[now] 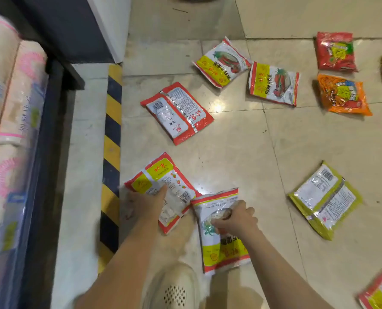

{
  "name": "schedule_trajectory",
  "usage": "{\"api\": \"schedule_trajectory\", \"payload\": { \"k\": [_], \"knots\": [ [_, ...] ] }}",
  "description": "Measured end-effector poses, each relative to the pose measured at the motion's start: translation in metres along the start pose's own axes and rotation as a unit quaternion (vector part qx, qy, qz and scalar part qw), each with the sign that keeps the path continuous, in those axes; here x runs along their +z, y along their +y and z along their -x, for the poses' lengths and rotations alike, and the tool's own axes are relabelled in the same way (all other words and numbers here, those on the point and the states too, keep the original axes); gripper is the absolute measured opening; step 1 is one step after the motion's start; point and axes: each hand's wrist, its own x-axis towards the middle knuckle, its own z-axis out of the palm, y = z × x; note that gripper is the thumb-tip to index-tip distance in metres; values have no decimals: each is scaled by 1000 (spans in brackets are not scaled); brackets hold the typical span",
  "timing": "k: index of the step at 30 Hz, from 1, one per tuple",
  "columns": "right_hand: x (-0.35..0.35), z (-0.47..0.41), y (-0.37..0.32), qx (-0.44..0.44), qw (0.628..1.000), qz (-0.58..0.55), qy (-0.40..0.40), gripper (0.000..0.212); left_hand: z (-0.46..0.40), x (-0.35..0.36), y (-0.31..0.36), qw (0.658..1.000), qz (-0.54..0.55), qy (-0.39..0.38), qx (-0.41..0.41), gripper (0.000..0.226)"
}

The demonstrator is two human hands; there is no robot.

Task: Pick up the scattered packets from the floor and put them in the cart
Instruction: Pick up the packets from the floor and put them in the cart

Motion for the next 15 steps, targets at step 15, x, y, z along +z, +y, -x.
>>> {"api": "schedule_trajectory", "payload": {
  "k": [15],
  "knots": [
    [0, -22, 15, -64, 978, -195, 27, 25, -3, -2, 9, 989, 90, 21, 116, 29]
  ]
}}
